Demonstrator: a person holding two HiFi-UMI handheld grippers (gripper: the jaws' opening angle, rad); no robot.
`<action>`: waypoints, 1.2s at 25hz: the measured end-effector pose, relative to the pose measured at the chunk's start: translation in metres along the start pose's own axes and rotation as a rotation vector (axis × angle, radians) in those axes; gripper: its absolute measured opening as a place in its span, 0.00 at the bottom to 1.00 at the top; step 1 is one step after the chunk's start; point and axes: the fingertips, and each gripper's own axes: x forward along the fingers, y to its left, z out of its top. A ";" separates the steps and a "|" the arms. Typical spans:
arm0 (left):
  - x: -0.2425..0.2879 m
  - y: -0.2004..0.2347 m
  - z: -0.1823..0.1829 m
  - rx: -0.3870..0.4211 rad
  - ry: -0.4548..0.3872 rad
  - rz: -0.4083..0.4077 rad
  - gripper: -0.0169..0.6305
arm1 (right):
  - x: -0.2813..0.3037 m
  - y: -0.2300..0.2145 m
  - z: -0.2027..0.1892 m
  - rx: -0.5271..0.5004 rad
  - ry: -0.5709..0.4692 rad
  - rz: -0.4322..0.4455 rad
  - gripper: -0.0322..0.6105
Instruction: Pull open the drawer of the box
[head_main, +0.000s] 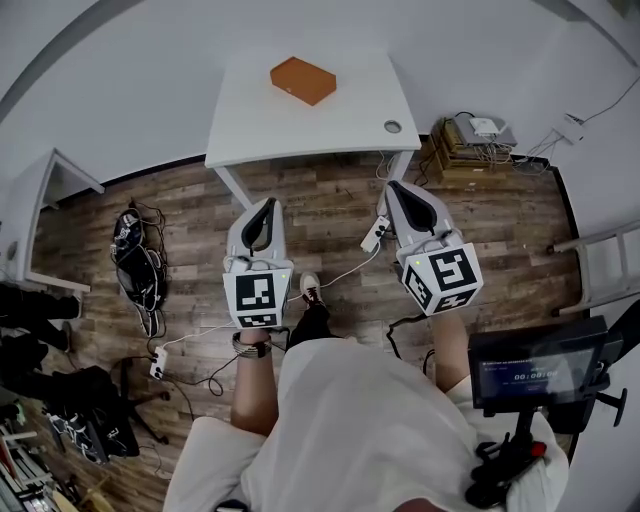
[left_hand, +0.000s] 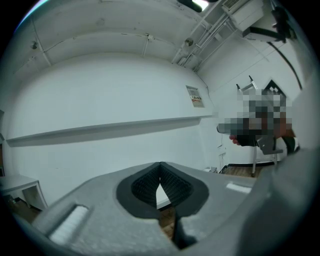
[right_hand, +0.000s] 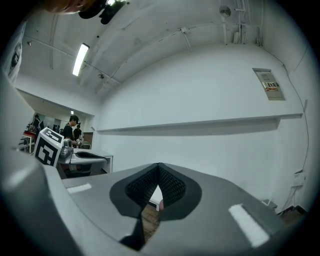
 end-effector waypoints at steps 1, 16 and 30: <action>0.005 0.002 0.000 -0.001 0.000 -0.001 0.04 | 0.005 -0.003 0.000 0.003 0.001 -0.002 0.05; 0.103 0.024 -0.019 -0.012 0.005 -0.019 0.04 | 0.084 -0.061 -0.022 0.041 0.033 -0.028 0.05; 0.174 0.075 -0.027 -0.011 0.025 -0.073 0.04 | 0.177 -0.074 -0.022 0.083 0.067 -0.036 0.05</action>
